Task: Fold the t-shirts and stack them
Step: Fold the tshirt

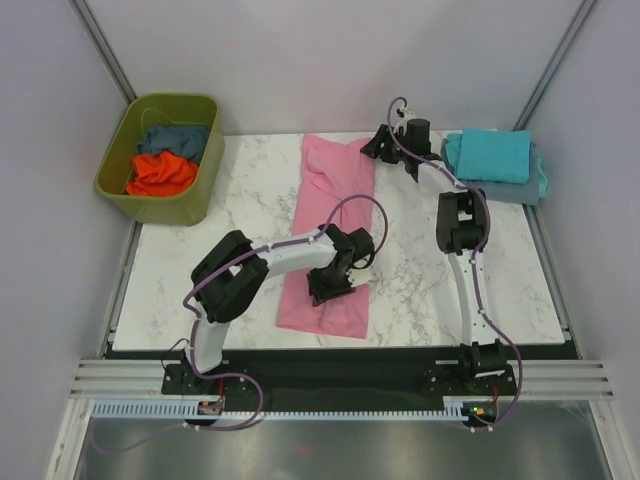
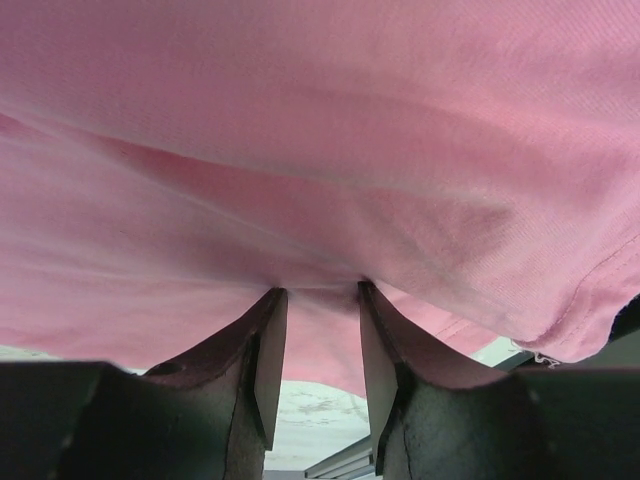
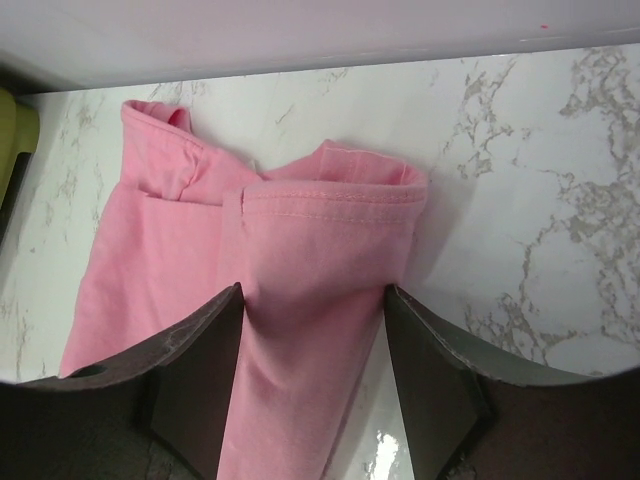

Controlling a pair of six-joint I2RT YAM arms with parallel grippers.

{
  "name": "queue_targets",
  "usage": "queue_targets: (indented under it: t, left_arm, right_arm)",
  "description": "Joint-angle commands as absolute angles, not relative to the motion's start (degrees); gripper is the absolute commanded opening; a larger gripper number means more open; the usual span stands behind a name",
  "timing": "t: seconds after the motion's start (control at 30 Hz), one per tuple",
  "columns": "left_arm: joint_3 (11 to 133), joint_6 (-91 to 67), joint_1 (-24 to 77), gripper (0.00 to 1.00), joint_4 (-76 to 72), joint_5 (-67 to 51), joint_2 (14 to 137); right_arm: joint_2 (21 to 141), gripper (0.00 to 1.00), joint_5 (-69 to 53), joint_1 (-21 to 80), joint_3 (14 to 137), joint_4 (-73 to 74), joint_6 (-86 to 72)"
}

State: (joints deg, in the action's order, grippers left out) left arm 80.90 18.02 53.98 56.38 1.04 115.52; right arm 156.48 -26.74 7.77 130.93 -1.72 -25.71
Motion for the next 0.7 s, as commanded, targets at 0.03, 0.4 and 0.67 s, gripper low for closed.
queue_targets:
  t: [0.03, 0.4, 0.67]
  left_arm:
    - [83.0, 16.0, 56.1, 0.42, 55.4, -0.4, 117.8]
    - [87.2, 20.0, 54.4, 0.67, 59.8, -1.7, 101.8]
    - [86.9, 6.4, 44.6, 0.72, 57.5, -13.6, 89.0]
  right_arm:
    - [156.5, 0.67, -27.9, 8.7, 133.6, -5.5, -27.2]
    - [127.6, 0.70, -28.7, 1.4, 108.0, -2.0, -24.4]
    - [101.1, 0.69, -40.6, 0.9, 79.0, 6.0, -29.6]
